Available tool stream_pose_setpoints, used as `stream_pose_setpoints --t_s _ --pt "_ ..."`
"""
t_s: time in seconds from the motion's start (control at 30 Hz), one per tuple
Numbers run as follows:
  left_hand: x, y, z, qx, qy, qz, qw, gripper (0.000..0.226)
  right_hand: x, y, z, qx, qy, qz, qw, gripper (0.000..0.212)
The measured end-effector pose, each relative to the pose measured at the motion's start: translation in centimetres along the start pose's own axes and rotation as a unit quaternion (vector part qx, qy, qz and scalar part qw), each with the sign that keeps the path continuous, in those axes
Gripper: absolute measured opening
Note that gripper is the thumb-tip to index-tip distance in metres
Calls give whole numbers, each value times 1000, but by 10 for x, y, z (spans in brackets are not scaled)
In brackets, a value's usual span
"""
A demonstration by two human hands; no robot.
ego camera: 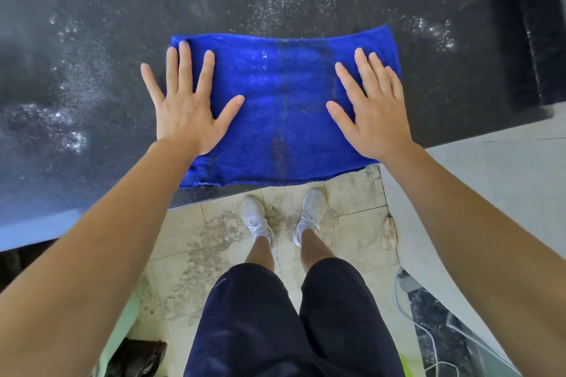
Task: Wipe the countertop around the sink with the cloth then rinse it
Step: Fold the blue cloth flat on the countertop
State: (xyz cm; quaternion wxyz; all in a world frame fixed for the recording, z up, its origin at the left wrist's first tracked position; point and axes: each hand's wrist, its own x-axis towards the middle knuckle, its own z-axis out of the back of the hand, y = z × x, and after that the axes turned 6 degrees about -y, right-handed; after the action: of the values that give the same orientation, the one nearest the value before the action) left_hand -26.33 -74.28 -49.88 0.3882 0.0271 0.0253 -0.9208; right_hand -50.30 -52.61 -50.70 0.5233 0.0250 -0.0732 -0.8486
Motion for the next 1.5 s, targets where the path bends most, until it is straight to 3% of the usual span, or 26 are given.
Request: stream_pose_setpoints --t_s 0.1,0.17,0.23,0.33,0.47,0.53,0.67,0.8,0.9,0.97,1.1,1.27,1.37,1.5 --pt "-15 -37 10 -51 -28 -10 998 83 5 -8 6 129 9 -38 991 56" --pt "-30 -75 14 -92 -50 -55 993 79 11 -16 15 220 -43 -93 970 45" --pt "-45 -115 16 -132 -60 -109 983 74 20 -29 25 217 -83 -155 960 38" --pt "-62 -163 13 -172 -65 -178 967 68 40 -48 33 190 -65 -219 955 34" --pt "-76 -208 1 -218 -48 -247 943 64 57 -66 32 215 -26 -214 952 29" --pt "-78 -223 -8 -187 -43 -279 941 66 62 -74 31 253 -17 -228 940 27" --pt "-73 -235 -28 -93 -51 -289 952 72 65 -81 30 263 8 -233 936 29" --pt "-68 -242 -38 -112 -112 -258 953 59 64 -84 33 252 23 -218 943 26" --pt "-65 -243 -31 -216 -146 -221 940 22 66 -84 35 249 38 -220 942 25" --pt "-68 -241 -22 -290 -150 -186 927 11 66 -82 37 252 42 -228 939 24" --pt "-74 -231 7 -438 -98 -7 893 14 68 -73 44 274 57 -250 927 19" --pt "-71 -197 40 -565 -5 281 776 15 73 -56 58 398 34 -342 851 13" --pt "-74 -164 46 -587 1 350 730 21 79 -24 67 459 6 -352 816 18" --pt "-88 -118 54 -593 -34 423 685 17 104 46 70 487 -14 -300 820 22"
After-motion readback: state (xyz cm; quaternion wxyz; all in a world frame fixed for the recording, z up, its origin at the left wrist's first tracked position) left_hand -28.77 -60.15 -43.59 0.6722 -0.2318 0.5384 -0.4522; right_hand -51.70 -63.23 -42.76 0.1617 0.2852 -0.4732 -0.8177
